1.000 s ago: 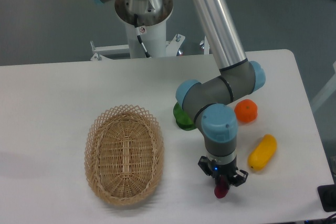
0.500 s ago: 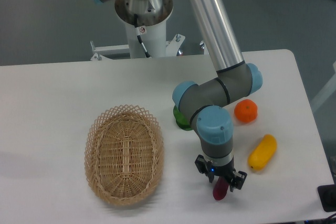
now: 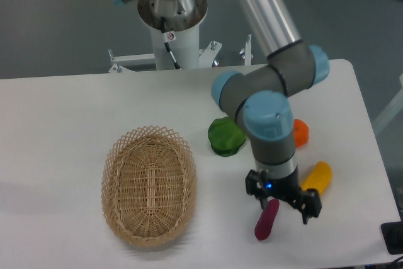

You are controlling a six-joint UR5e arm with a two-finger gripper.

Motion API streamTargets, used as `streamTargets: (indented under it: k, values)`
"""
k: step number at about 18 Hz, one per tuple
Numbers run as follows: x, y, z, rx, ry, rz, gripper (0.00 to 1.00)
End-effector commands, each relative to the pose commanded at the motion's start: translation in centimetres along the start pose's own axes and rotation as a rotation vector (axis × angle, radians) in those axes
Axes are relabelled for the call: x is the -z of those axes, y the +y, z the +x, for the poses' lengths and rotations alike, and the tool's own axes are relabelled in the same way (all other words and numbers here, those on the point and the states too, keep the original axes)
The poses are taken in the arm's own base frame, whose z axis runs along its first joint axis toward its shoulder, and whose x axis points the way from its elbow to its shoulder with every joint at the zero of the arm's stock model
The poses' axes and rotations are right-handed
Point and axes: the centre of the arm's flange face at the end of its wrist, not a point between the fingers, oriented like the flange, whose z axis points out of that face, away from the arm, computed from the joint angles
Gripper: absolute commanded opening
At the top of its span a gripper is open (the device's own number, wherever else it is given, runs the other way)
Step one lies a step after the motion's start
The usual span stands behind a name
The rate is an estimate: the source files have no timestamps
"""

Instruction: Place the sweet potato on the table

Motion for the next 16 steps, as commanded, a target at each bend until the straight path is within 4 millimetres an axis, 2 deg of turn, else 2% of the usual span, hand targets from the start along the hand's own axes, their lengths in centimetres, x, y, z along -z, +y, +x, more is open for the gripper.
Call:
streamTargets:
  k: [1, 3, 6, 14, 16]
  values:
    - [1.5, 1.1, -0.7, -0.017, 0.021, 0.003, 1.0]
    - [3.2, 3.6, -1.8, -0.035, 0.06, 0.013, 1.0]
    - [4.9, 7.1, -3.1, -0.086, 0.103, 0.012, 1.0]
    - [4.7, 14.5, -5.9, -0.176, 0.146, -0.011, 1.0]
    - [4.6, 15.1, -6.2, -0.186, 0.146, -0.013, 1.0]
